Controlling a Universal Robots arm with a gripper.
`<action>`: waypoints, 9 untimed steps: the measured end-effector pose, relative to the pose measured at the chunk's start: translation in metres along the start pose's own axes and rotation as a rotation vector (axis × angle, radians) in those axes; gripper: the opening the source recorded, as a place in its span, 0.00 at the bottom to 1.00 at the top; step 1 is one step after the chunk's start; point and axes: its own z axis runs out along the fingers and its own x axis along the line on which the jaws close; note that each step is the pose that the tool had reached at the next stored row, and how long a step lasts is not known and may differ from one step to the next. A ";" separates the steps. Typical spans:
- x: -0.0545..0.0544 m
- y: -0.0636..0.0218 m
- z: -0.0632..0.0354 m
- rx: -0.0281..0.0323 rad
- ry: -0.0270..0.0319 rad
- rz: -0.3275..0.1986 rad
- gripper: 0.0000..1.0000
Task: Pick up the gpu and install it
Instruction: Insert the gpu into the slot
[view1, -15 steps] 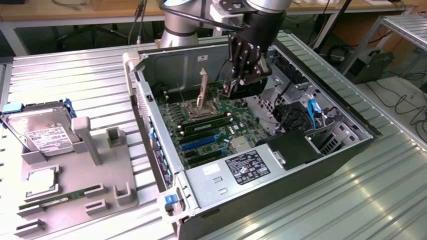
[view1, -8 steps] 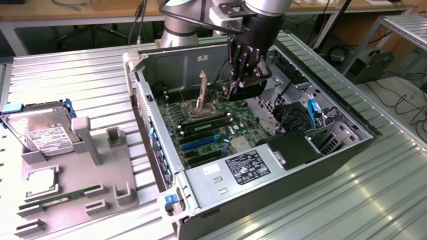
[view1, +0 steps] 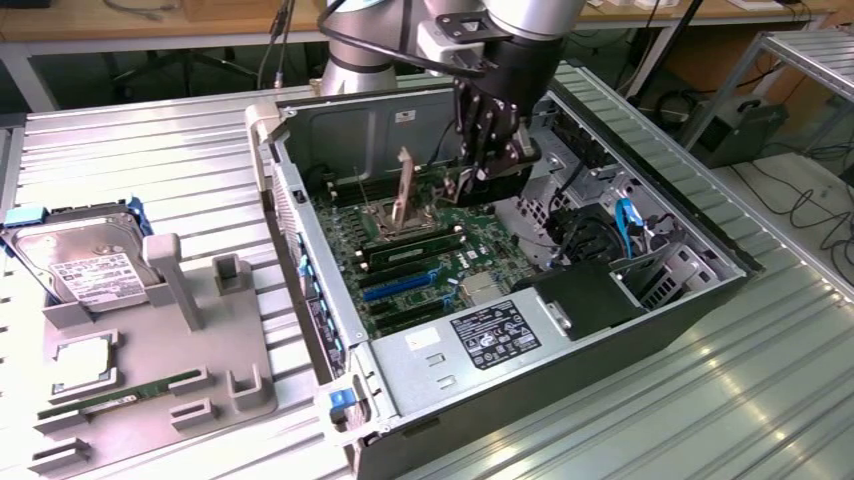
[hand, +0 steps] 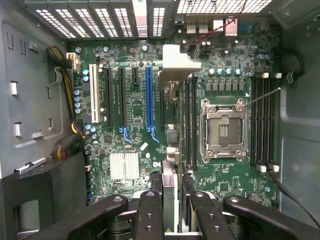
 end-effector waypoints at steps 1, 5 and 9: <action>0.000 0.0001 0.0007 -0.0001 0.0000 -0.001 0.26; 0.001 0.0010 0.0035 -0.0002 0.0001 -0.004 0.26; 0.002 0.0028 0.0067 -0.0002 0.0001 -0.007 0.26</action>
